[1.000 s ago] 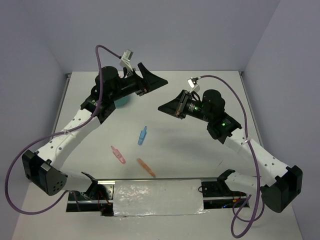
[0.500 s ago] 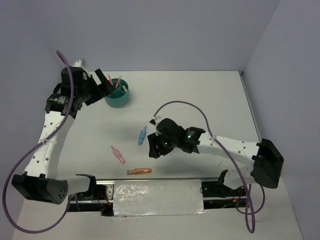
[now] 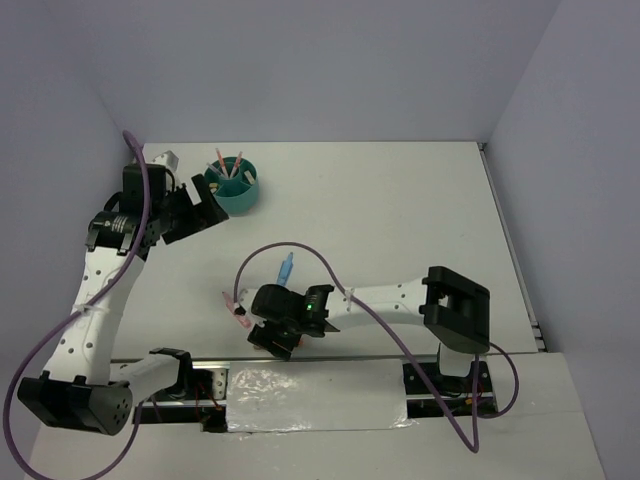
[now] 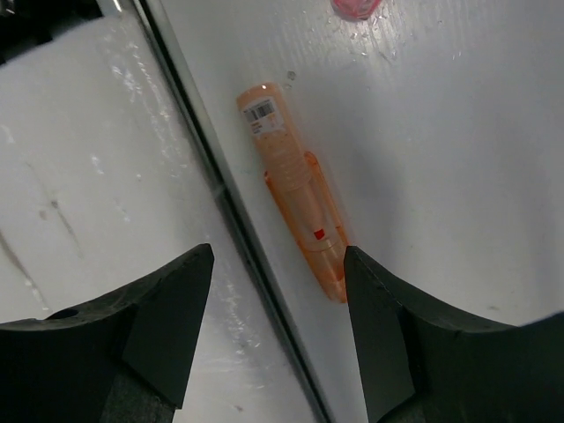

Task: Sort the stationery into containers
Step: Pick up the pen from the corner of the board.

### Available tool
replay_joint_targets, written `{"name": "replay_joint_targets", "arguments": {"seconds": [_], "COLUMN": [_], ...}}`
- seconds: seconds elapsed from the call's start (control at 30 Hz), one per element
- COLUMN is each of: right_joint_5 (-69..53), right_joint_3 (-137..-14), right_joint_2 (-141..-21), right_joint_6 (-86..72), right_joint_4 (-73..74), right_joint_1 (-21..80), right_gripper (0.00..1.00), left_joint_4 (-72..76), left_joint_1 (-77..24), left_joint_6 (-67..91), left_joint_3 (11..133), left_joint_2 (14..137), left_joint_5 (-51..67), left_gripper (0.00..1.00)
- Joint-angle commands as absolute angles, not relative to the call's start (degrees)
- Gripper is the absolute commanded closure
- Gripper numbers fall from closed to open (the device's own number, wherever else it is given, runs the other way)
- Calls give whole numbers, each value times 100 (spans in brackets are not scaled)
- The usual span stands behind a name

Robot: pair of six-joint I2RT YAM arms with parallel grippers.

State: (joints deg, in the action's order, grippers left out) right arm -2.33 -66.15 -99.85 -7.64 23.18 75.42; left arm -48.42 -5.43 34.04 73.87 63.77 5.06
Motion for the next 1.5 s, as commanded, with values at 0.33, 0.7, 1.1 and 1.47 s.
{"name": "replay_joint_targets", "arguments": {"seconds": [0.33,0.7,1.1,1.47], "right_joint_5": [317,826,994,1440], "right_joint_3": [-6908,-6364,-5915,-7532], "right_joint_2": [-10643,-10636,-7973,-7743], "right_joint_6": [553,352,53,-176], "right_joint_4": [1942,1582,2021,3129], "right_joint_1": [7673,7743,6857,6073], "right_gripper": [32,91,100,100], "left_joint_4": [-4913,-4975,-3889,-1862], "left_joint_1": [-510,-518,-755,-2171], "left_joint_6": [2971,2900,3233,4606], "left_joint_3": [7102,7128,6865,7355], "left_joint_2": [6135,6187,6512,7127], "left_joint_5": [958,1019,3276,3621], "left_gripper": [1,1,1,17]}}
